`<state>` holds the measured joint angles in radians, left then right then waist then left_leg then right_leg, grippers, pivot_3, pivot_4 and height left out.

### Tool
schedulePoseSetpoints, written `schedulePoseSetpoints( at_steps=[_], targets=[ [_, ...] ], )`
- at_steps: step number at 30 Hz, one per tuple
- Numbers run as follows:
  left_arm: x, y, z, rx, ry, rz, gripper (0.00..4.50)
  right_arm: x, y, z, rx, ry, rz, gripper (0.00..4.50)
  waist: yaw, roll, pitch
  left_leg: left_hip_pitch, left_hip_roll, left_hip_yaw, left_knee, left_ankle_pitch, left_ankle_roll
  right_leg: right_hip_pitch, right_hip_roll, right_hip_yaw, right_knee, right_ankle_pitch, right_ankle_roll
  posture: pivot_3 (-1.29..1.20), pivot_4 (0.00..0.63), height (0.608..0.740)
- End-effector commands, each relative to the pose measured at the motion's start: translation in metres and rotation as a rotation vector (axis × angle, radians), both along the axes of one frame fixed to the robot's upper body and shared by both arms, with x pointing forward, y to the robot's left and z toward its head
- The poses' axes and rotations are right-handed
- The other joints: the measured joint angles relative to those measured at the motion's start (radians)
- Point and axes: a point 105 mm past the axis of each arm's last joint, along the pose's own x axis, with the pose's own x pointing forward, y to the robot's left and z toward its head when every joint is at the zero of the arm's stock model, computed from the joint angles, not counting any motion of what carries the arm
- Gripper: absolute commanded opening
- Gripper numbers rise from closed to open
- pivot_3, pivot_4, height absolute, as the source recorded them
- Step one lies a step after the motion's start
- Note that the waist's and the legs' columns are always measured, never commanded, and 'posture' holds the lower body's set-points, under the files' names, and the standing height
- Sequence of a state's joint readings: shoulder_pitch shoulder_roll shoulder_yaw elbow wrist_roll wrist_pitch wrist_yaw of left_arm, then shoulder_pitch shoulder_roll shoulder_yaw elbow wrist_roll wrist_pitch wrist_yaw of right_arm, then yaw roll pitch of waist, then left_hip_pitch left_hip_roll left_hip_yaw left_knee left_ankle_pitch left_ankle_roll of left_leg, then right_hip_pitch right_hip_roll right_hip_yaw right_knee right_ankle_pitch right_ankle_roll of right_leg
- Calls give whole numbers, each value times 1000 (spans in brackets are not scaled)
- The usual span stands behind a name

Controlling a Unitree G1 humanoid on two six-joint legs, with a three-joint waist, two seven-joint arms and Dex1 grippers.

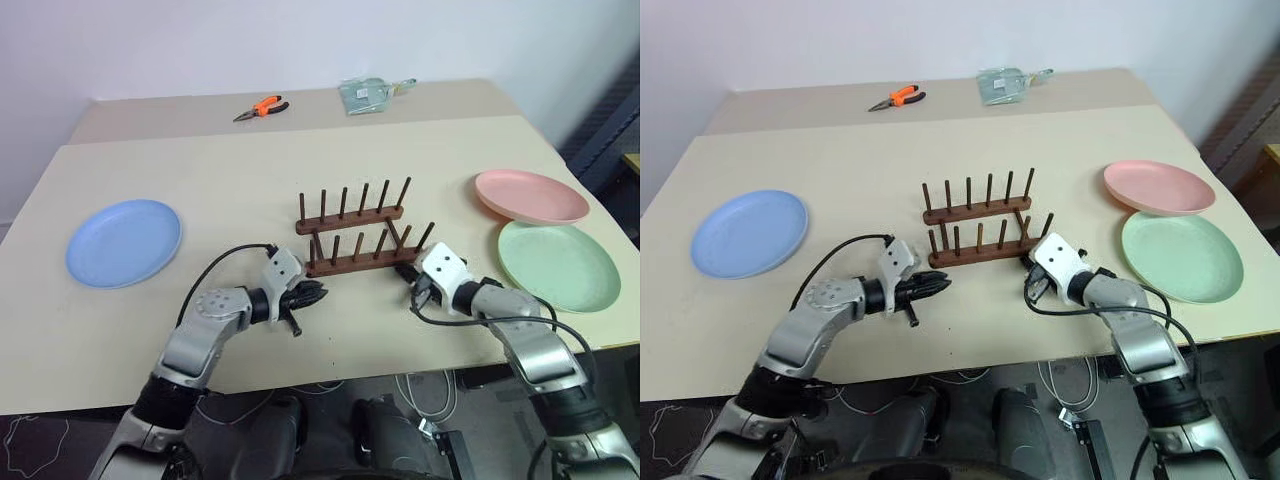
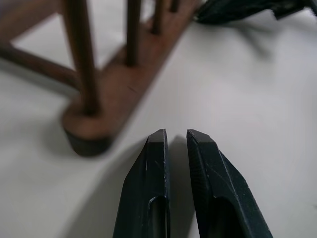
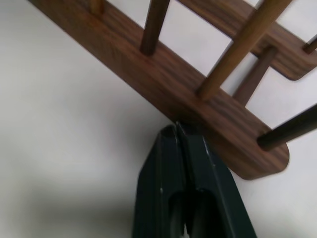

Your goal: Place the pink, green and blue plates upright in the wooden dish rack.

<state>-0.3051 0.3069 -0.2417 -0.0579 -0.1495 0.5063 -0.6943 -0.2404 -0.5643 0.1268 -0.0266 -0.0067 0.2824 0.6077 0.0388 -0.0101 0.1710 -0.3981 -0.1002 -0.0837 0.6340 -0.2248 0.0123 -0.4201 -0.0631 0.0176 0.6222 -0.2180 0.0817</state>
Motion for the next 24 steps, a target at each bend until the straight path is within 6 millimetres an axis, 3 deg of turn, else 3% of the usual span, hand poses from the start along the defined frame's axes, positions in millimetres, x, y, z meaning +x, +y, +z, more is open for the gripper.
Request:
schedulePoseSetpoints(
  at_steps=[1, 8, 13, 16, 20, 24],
  targets=[
    [31, 26, -20, 94, 12, 218, 652, 18, -1, 1, -27, -48, -46, 0, -1, 0, 0, 2, 0, 0, 0, 0, 0, 2, 0, 0, 0, 0, 0, 0, 150, 729],
    [50, 34, -16, 83, -26, 279, 652, 42, 2, 7, -23, -94, -73, 0, -20, 0, 0, 8, 1, 0, -3, 0, 0, 8, 1, -1, -3, 2, 4, 0, 150, 729],
    [48, 33, -16, 69, -26, 268, 652, 46, 3, 13, -10, -104, -54, 0, -28, 1, -1, 9, 1, -1, -4, 0, 0, 8, 1, -1, -3, 2, 4, 0, 150, 729],
    [40, 28, -10, 46, -41, 228, 615, 32, -5, 24, -41, -115, 10, 766, -28, 1, -1, 8, 1, 0, -4, 0, 0, 7, 1, -1, -3, 2, 4, 0, 150, 729],
    [23, 21, 14, -61, -75, 145, 615, 9, -36, 72, -114, -207, 37, 2672, -26, 2, 0, 6, 1, 0, -4, -2, 1, 6, 0, -1, -3, 1, 5, 0, 150, 729],
    [5, 13, 36, -182, -70, 53, 615, 4, -73, 100, -263, -269, -37, 2672, -27, 2, 1, 5, 1, 0, -4, -2, 1, 5, 0, 0, -4, 0, 4, 0, 150, 729]
  ],
)
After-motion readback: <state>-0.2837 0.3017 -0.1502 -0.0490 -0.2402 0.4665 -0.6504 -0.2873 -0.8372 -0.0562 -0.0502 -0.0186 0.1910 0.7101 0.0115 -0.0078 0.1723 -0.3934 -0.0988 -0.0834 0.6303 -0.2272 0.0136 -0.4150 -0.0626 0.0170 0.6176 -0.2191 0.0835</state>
